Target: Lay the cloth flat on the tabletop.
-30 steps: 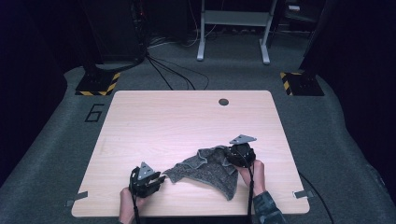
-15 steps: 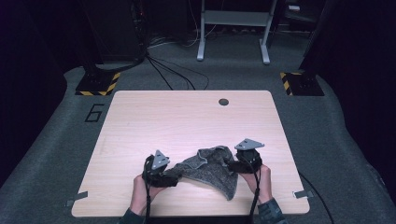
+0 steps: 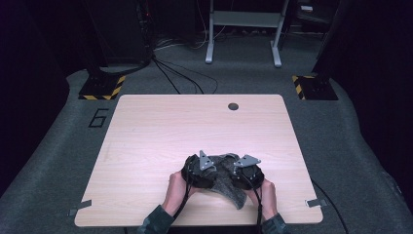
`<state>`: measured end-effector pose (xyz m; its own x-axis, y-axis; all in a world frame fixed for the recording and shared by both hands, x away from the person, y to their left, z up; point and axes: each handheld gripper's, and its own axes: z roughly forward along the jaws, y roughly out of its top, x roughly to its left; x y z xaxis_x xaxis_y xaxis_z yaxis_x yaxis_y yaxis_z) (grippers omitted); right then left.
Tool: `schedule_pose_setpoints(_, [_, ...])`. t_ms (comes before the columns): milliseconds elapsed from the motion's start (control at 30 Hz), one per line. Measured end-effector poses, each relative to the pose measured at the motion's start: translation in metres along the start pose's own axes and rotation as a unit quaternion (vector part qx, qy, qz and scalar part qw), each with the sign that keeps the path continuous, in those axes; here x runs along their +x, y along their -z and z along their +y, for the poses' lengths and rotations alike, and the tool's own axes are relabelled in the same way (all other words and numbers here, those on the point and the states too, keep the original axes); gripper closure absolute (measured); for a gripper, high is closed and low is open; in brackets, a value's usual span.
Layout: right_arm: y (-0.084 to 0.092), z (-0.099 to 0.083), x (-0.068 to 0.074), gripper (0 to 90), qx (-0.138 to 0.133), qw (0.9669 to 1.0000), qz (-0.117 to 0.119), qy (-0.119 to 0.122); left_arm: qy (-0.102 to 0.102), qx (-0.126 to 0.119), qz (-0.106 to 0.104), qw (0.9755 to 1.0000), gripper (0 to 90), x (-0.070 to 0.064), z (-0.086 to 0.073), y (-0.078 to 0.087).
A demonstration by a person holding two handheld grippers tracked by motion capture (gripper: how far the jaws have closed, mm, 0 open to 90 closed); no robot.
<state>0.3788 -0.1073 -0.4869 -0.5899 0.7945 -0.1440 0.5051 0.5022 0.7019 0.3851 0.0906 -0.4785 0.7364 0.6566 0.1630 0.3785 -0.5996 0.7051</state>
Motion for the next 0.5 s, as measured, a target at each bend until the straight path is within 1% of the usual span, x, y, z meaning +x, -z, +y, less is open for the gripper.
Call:
schedule_pose_setpoints(33, [0.0, 0.0, 0.0, 46.4, 0.006, 1.0, -0.004, -0.004, -0.001, 0.003, 0.003, 1.0, 32.3, 0.0, 0.0, -0.004])
schedule_pose_setpoints(67, [-0.001, -0.001, -0.001, 50.1, 0.005, 0.9999, -0.01, -0.002, 0.0, 0.009, 0.005, 0.9999, 33.2, 0.0, 0.0, -0.006])
schedule_pose_setpoints(100, [-0.002, -0.001, -0.001, 51.8, 0.007, 0.9999, -0.011, -0.008, 0.0, 0.014, 0.01, 0.9999, 37.2, 0.001, -0.001, -0.007])
schedule_pose_setpoints(133, [-0.002, -0.002, -0.003, 55.3, 0.007, 0.9999, -0.011, -0.004, 0.002, 0.017, 0.006, 0.9998, 46.2, 0.003, -0.001, -0.007])
schedule_pose_setpoints(167, [-0.002, -0.002, -0.003, 59.4, 0.007, 0.9999, -0.013, -0.008, 0.007, 0.011, 0.005, 0.9999, 49.1, 0.004, -0.002, -0.008])
schedule_pose_setpoints(200, [-0.001, -0.003, -0.004, 61.2, 0.002, 0.9999, -0.012, -0.011, 0.011, 0.009, 0.002, 0.9999, 55.8, 0.007, -0.004, -0.006])
schedule_pose_setpoints(233, [0.0, -0.004, -0.006, 63.7, 0.002, 0.9999, -0.009, -0.013, 0.013, 0.008, 0.005, 0.9999, 62.9, 0.009, -0.005, -0.005])
schedule_pose_setpoints(300, [0.001, -0.005, -0.009, 66.9, -0.001, 0.9998, -0.014, -0.016, 0.022, 0.002, -0.002, 0.9997, 72.1, 0.014, -0.008, -0.001])
schedule_pose_setpoints(333, [0.002, -0.005, -0.012, 69.2, -0.003, 0.9997, -0.016, -0.016, 0.024, 0.0, 0.004, 0.9997, 74.1, 0.016, -0.01, 0.001])
schedule_pose_setpoints(367, [0.004, -0.006, -0.013, 71.8, -0.006, 0.9996, -0.015, -0.022, 0.028, -0.005, 0.003, 0.9996, 76.2, 0.019, -0.011, 0.003])
schedule_pose_setpoints(400, [0.005, -0.006, -0.016, 73.3, -0.008, 0.9997, -0.013, -0.021, 0.034, -0.01, 0.002, 0.9994, 77.4, 0.021, -0.013, 0.005])
schedule_pose_setpoints(433, [0.005, -0.006, -0.017, 75.4, -0.009, 0.9995, -0.013, -0.027, 0.041, -0.01, 0.003, 0.9991, 78.0, 0.024, -0.015, 0.008])
schedule_pose_setpoints(467, [0.006, -0.007, -0.019, 77.0, -0.008, 0.9994, -0.011, -0.032, 0.041, -0.01, 0.007, 0.9991, 78.8, 0.026, -0.016, 0.009])
schedule_pose_setpoints(500, [0.006, -0.007, -0.022, 77.8, -0.012, 0.9996, -0.011, -0.024, 0.045, -0.011, 0.006, 0.9989, 79.6, 0.029, -0.017, 0.011])
